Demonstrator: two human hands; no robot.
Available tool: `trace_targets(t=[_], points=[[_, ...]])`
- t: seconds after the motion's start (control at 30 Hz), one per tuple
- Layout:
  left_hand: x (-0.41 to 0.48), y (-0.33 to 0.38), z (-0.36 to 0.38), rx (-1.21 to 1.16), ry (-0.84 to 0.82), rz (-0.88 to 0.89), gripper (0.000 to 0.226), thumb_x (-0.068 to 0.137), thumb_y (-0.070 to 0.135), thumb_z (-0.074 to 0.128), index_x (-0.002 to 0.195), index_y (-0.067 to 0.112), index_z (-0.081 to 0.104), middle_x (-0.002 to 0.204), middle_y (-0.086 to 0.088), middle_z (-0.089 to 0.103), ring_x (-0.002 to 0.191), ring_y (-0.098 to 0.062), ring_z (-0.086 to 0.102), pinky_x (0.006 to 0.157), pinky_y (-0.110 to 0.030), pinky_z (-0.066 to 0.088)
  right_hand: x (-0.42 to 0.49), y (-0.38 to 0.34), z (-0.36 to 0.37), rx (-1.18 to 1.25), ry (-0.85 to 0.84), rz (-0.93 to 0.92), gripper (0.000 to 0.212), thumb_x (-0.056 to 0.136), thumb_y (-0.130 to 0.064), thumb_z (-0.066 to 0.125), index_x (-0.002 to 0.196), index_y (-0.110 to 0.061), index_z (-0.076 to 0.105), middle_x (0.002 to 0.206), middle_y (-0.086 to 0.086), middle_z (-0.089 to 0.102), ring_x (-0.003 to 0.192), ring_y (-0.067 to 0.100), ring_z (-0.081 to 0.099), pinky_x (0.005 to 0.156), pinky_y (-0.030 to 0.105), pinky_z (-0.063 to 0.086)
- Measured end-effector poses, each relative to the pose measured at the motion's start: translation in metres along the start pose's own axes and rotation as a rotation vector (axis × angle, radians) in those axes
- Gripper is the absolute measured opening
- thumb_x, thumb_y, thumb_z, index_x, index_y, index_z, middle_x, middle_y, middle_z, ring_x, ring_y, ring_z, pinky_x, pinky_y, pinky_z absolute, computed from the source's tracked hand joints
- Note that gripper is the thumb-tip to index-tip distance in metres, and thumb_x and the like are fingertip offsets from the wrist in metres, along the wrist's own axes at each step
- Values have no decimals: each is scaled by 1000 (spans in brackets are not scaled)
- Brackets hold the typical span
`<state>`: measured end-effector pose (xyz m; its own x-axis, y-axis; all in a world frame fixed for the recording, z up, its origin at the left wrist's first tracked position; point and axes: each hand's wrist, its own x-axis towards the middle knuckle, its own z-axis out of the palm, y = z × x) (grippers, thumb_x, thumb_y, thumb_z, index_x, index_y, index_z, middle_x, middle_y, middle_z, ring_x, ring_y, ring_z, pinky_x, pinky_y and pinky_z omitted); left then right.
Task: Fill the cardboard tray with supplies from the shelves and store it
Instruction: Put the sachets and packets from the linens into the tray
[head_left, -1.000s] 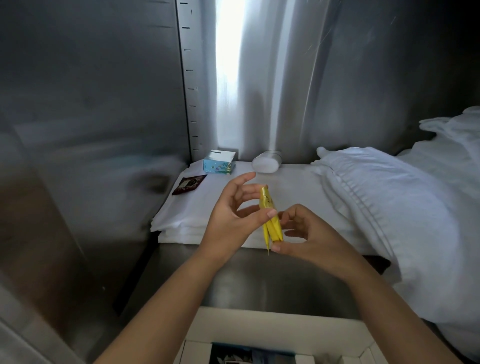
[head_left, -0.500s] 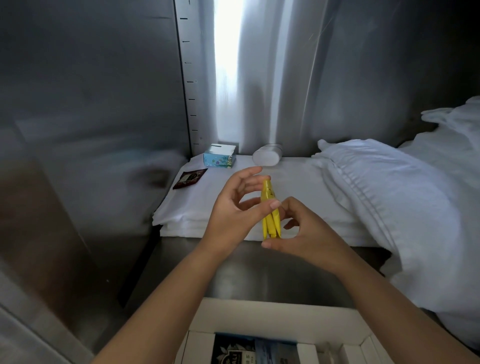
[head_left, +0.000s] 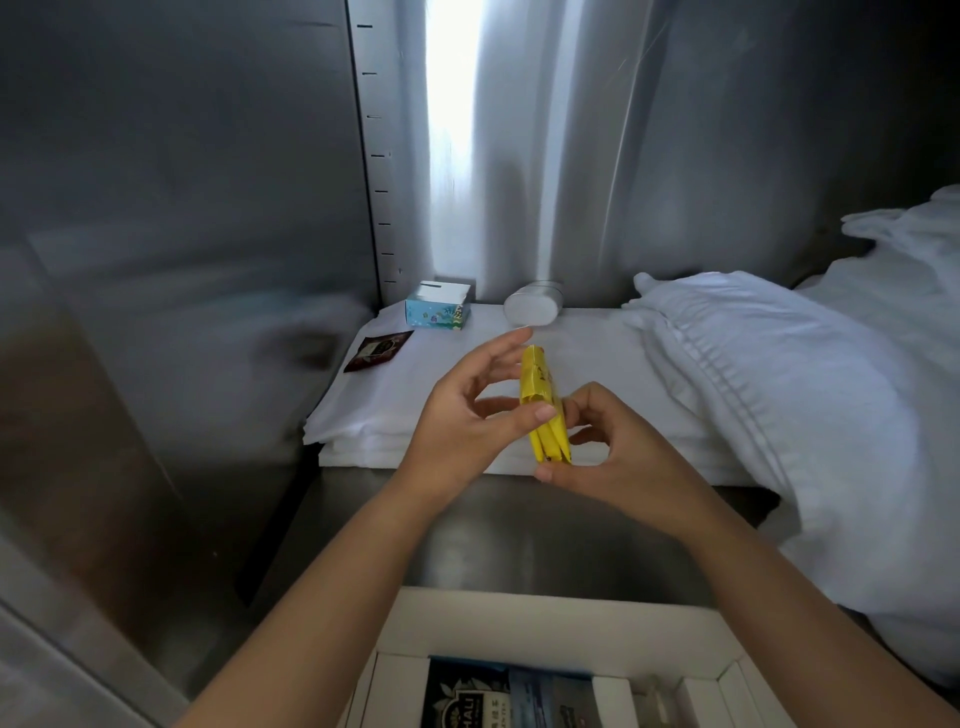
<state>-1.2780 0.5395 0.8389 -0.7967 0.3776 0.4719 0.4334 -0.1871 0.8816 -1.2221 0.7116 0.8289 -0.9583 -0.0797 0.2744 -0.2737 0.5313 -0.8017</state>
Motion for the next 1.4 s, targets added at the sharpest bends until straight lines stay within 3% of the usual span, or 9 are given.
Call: trace_targets(t=[0.13,0.23,0.33,0.6,0.7,0.97,1.1,1.23,1.4], points=[[0,1,0,5,26,13,56,64,38,75,117,38,57,105,22,66,106,-1,59,82,-20,49,0,-2,1,33,-12,-6,42,64,-52,76,90,-31,50,101,-12,62,105,6,59,98,34,46],[0,1,-1,4,36,13,55,64,38,75,116,37,57,105,19,66,106,-2,59,84,-22,50,1,-1,1,91,-10,-25,45,66,-47,77,94,-23,51,112,-9,64,113,9,57,105,34,41],[-1,1,0,1,32,13,57,64,36,76,117,35,58,108,12,65,108,-5,59,86,-26,51,2,0,1,133,9,-26,47,64,-42,80,95,-20,53,110,-8,66,112,9,60,104,35,43],[-1,1,2,21,35,16,54,64,36,77,114,40,59,110,10,65,109,-6,59,83,-23,51,3,0,7,109,40,-28,52,61,-47,81,95,-22,52,102,-13,67,104,6,62,95,33,50],[-1,3,1,15,26,10,55,63,35,78,115,38,59,112,6,64,109,-6,59,83,-22,50,3,0,6,121,64,-14,52,58,-49,82,96,-31,50,104,-14,66,105,5,62,93,29,50],[-3,11,-3,41,-13,5,57,66,29,79,119,34,58,107,16,66,110,-6,59,84,-23,50,2,-4,6,184,86,-35,66,55,-45,85,111,-39,50,113,-18,62,107,6,61,91,20,49],[-6,17,-7,88,-39,-20,62,65,38,78,122,39,55,112,20,63,111,-6,59,88,-29,51,0,-6,4,176,92,-41,66,55,-43,86,110,-40,51,115,-13,63,109,8,61,93,24,49],[-15,20,-14,121,-63,-35,62,68,38,78,125,36,54,121,15,62,112,-11,59,96,-44,50,-2,-8,1,165,96,-62,66,55,-37,86,111,-33,51,112,-11,64,107,7,61,92,19,47],[-34,29,-19,184,-69,-51,61,68,39,75,124,34,54,125,21,58,110,-6,58,97,-42,49,-7,-21,-1,44,33,-91,69,54,-36,87,113,-29,51,110,-13,64,107,5,60,95,25,47]])
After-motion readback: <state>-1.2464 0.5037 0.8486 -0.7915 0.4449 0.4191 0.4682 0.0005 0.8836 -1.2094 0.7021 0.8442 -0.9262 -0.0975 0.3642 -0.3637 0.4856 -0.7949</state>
